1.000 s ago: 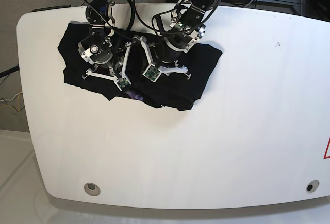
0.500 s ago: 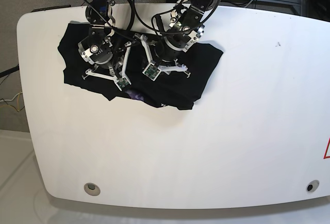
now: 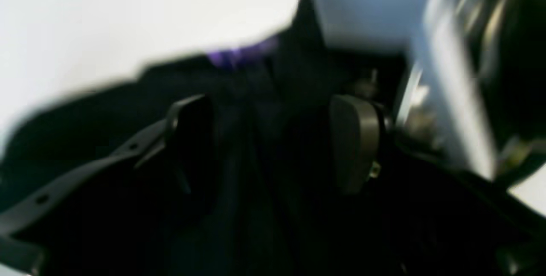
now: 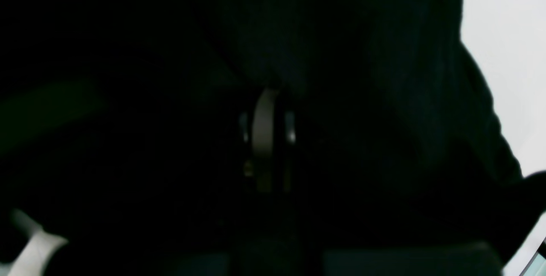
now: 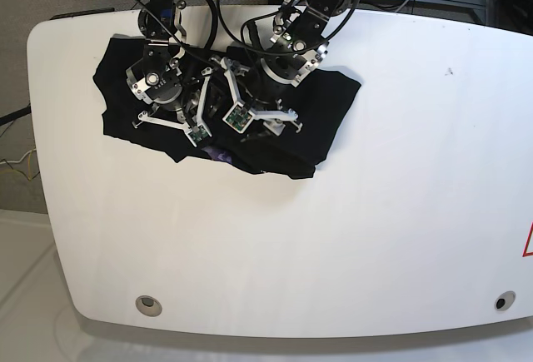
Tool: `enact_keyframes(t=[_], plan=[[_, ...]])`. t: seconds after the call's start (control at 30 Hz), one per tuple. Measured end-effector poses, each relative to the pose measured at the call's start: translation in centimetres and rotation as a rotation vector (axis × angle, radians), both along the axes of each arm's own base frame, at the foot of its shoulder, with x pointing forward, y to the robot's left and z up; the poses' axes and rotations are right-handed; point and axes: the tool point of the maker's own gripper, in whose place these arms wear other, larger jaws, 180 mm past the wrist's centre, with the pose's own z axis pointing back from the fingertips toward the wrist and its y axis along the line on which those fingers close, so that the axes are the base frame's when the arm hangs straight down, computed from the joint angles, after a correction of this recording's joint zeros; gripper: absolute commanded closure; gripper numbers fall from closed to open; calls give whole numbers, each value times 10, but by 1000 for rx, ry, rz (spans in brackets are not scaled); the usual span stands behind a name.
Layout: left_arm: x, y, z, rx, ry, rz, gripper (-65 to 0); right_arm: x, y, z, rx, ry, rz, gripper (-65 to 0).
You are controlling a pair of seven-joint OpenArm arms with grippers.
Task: Fold the T-shirt properly
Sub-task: 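Press the folded shirt with the left gripper and open it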
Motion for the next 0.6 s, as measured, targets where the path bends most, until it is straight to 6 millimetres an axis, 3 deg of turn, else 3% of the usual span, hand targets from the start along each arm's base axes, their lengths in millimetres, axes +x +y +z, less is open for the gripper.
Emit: enact_keyframes(t=[0.1,0.37,0.6], plan=[[9,3,16,7,-39,9,-405,1,0,0,8,-3,-9,0],[16,13,36,-9,-106,22,-405,1,0,0,3,-4,-6,0],[14,30,26,10,-97,35,-403,0,0,0,3,-4,-6,0]])
